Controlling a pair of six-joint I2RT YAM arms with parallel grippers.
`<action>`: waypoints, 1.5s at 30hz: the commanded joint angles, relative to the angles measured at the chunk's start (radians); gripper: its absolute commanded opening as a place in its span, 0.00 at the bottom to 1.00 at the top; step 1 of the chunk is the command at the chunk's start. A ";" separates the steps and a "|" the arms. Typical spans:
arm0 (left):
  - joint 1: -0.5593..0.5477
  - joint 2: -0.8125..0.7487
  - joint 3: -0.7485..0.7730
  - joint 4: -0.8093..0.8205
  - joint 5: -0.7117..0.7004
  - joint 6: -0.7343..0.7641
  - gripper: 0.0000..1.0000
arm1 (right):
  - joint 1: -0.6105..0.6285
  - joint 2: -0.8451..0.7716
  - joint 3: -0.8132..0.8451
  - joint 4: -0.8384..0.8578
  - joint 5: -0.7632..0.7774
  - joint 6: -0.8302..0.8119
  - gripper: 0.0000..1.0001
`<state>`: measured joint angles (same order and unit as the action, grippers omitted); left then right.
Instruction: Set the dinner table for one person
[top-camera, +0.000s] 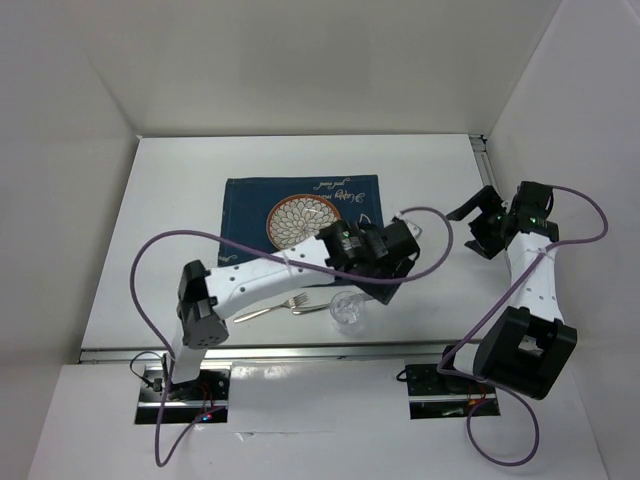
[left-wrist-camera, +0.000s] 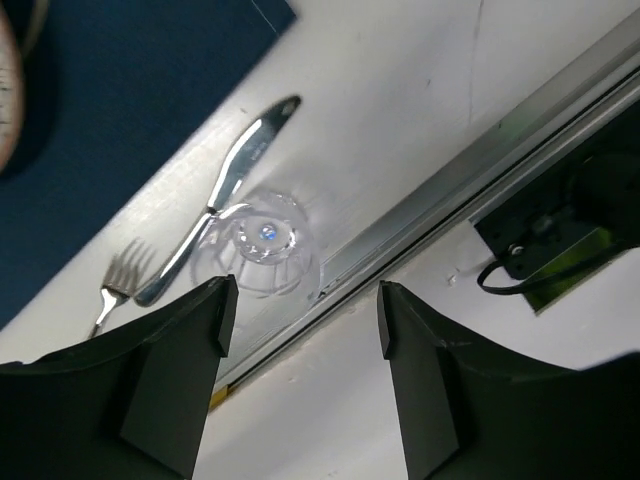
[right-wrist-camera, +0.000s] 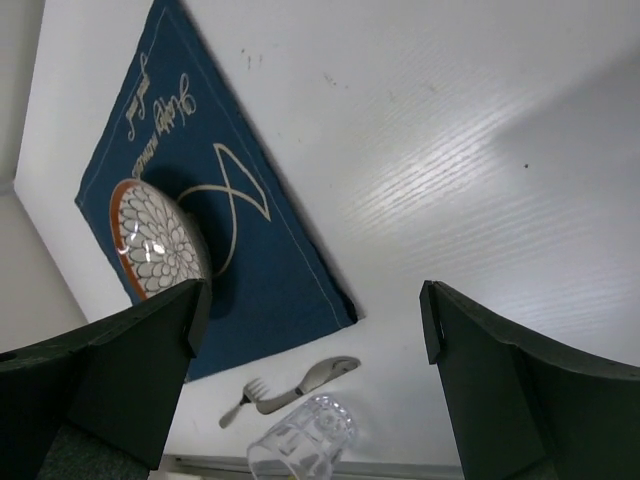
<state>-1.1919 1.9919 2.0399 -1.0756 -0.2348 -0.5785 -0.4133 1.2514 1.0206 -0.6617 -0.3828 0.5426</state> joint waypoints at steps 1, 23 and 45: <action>0.084 -0.166 0.066 -0.087 -0.035 0.005 0.75 | 0.022 -0.010 -0.037 0.043 -0.139 -0.099 0.99; 0.862 -0.619 -0.429 0.103 0.239 0.129 0.75 | 1.131 -0.006 -0.134 -0.070 0.410 0.157 0.92; 0.893 -0.619 -0.498 0.151 0.282 0.129 0.74 | 1.203 -0.090 -0.215 -0.091 0.442 0.264 0.24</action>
<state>-0.3042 1.3899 1.5398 -0.9562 0.0376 -0.4698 0.7757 1.1503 0.7609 -0.7322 0.0154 0.8005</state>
